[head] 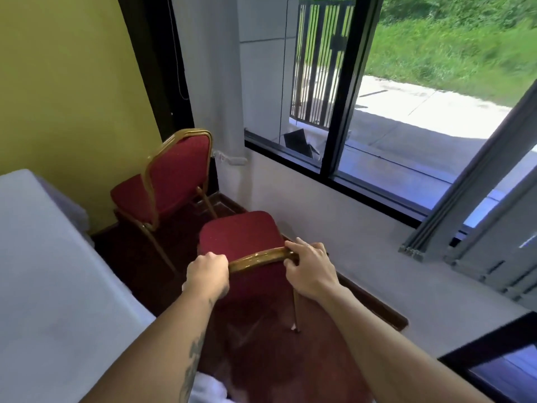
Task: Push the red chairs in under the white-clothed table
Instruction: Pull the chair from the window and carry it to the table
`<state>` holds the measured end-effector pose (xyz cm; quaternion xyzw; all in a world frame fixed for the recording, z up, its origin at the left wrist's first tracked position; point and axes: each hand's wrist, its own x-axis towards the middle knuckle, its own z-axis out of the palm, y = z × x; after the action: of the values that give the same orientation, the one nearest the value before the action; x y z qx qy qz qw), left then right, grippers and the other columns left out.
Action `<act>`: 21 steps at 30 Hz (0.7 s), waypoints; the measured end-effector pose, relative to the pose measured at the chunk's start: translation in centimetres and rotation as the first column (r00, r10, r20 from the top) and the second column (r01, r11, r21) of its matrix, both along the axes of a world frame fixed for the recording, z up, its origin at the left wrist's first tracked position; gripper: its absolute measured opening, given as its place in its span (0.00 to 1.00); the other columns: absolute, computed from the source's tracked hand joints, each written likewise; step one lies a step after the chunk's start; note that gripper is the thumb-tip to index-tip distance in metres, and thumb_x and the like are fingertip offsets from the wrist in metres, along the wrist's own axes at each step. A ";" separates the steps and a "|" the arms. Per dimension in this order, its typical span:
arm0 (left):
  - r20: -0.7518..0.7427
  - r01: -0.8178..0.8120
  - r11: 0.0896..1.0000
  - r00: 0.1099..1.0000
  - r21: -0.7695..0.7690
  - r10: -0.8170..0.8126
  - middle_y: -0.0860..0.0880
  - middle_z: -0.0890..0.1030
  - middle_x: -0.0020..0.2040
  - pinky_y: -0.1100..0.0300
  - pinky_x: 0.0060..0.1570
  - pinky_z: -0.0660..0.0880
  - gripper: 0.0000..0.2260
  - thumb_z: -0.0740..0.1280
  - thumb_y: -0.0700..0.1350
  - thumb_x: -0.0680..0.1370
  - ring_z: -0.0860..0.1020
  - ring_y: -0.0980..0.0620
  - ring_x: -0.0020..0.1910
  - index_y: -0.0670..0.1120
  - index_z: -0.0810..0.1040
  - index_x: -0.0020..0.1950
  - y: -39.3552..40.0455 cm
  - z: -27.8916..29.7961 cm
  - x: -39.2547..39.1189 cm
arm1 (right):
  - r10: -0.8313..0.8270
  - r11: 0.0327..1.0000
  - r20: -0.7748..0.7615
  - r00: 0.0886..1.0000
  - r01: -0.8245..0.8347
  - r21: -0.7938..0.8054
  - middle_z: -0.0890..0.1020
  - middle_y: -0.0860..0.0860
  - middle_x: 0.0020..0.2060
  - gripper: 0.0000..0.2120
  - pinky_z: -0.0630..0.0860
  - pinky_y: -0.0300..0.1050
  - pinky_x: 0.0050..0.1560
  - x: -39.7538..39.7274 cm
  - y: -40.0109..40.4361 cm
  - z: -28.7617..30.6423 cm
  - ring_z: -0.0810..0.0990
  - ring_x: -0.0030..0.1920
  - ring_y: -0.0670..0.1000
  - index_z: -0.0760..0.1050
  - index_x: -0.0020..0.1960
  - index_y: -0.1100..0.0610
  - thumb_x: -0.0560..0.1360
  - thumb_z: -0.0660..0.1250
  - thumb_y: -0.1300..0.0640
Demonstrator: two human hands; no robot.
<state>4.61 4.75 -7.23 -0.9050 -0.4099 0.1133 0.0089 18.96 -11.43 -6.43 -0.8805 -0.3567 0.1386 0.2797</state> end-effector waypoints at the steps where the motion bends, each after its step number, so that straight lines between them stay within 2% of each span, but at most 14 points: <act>1: -0.004 0.010 1.000 1.000 -0.003 -0.010 0.47 0.82 0.51 0.55 0.41 0.75 0.11 0.72 0.46 0.73 0.82 0.46 0.52 0.48 0.80 0.54 0.3 -0.3 0.2 | -0.040 0.999 -0.030 0.999 0.040 0.011 0.67 0.50 0.78 0.24 0.64 0.57 0.72 -0.2 0.1 0.0 0.58 0.78 0.52 0.73 0.73 0.46 0.77 0.63 0.50; 3: -0.012 0.028 0.999 1.000 -0.028 -0.029 0.47 0.83 0.52 0.54 0.44 0.76 0.12 0.72 0.48 0.72 0.82 0.45 0.53 0.49 0.81 0.54 1.0 -0.6 0.4 | -0.149 0.987 -0.149 0.977 0.157 0.043 0.64 0.55 0.78 0.22 0.64 0.58 0.73 -0.6 0.5 0.1 0.58 0.78 0.56 0.75 0.71 0.44 0.77 0.61 0.49; 5: 0.047 0.018 0.991 0.999 -0.136 -0.012 0.48 0.83 0.52 0.53 0.47 0.77 0.11 0.70 0.49 0.71 0.82 0.44 0.53 0.52 0.81 0.53 1.8 -1.0 0.4 | -0.251 0.962 -0.277 0.928 0.270 0.032 0.66 0.58 0.73 0.22 0.67 0.57 0.71 -0.9 1.3 0.5 0.66 0.73 0.60 0.76 0.69 0.42 0.76 0.61 0.47; 8: 0.201 0.003 0.922 0.976 -0.388 0.081 0.51 0.82 0.44 0.55 0.45 0.75 0.09 0.66 0.46 0.69 0.80 0.46 0.45 0.55 0.82 0.47 2.2 -1.3 -0.9 | -0.296 0.950 -0.491 0.819 0.306 -0.061 0.69 0.60 0.68 0.27 0.72 0.57 0.65 -1.8 2.4 1.2 0.74 0.62 0.61 0.66 0.73 0.43 0.75 0.61 0.44; 10: 0.225 0.029 0.910 0.972 -0.414 0.072 0.52 0.82 0.42 0.55 0.45 0.77 0.10 0.66 0.45 0.69 0.80 0.46 0.44 0.55 0.83 0.46 2.3 -1.1 -1.3 | -0.281 0.950 -0.629 0.724 0.302 -0.077 0.72 0.58 0.65 0.28 0.78 0.65 0.57 -2.2 2.9 1.5 0.76 0.61 0.63 0.58 0.74 0.43 0.76 0.62 0.44; 12: 0.176 0.058 0.918 0.984 -0.393 0.013 0.50 0.83 0.45 0.54 0.49 0.79 0.11 0.65 0.44 0.70 0.81 0.45 0.47 0.53 0.83 0.48 1.6 -0.6 -1.4 | -0.270 0.938 -0.760 0.591 0.341 -0.068 0.72 0.59 0.64 0.30 0.81 0.72 0.49 -2.5 3.2 1.6 0.77 0.60 0.67 0.52 0.74 0.44 0.77 0.63 0.45; 14: 0.109 0.072 0.924 0.993 -0.376 -0.033 0.47 0.83 0.49 0.53 0.51 0.79 0.13 0.64 0.42 0.70 0.82 0.44 0.50 0.51 0.83 0.51 0.3 -0.2 -1.3 | -0.263 0.920 -0.830 0.491 0.387 -0.062 0.73 0.59 0.61 0.37 0.83 0.69 0.40 -2.9 3.4 1.4 0.80 0.56 0.67 0.47 0.75 0.45 0.77 0.67 0.46; 16: 0.059 0.060 0.933 0.997 -0.354 -0.042 0.46 0.82 0.52 0.53 0.50 0.79 0.15 0.63 0.40 0.70 0.81 0.43 0.53 0.48 0.82 0.53 -1.0 0.1 -1.1 | -0.288 0.905 -0.800 0.526 0.423 -0.048 0.75 0.60 0.59 0.46 0.84 0.62 0.35 -3.2 3.7 1.0 0.82 0.53 0.64 0.42 0.77 0.45 0.73 0.72 0.47; 18: 0.029 0.051 0.940 0.999 -0.338 -0.044 0.45 0.81 0.53 0.53 0.51 0.78 0.16 0.62 0.40 0.70 0.81 0.42 0.55 0.47 0.81 0.55 -1.8 0.4 -0.9 | -0.312 0.888 -0.758 0.573 0.459 -0.019 0.75 0.62 0.64 0.54 0.85 0.59 0.36 -3.2 4.0 0.8 0.82 0.53 0.62 0.37 0.79 0.44 0.70 0.74 0.52; 21: 0.004 0.043 0.935 0.999 -0.351 -0.044 0.44 0.80 0.53 0.53 0.50 0.78 0.15 0.63 0.41 0.71 0.80 0.42 0.55 0.46 0.81 0.56 -2.6 0.8 -0.2 | -0.317 0.877 -0.746 0.586 0.480 0.004 0.71 0.63 0.69 0.58 0.84 0.52 0.33 -2.3 4.2 1.0 0.84 0.48 0.60 0.31 0.80 0.44 0.66 0.70 0.59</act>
<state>4.38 2.20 -6.46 -0.9007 -0.3628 0.1861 -0.1496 16.65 -7.18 -5.42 -0.7756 -0.0207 0.3709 0.5104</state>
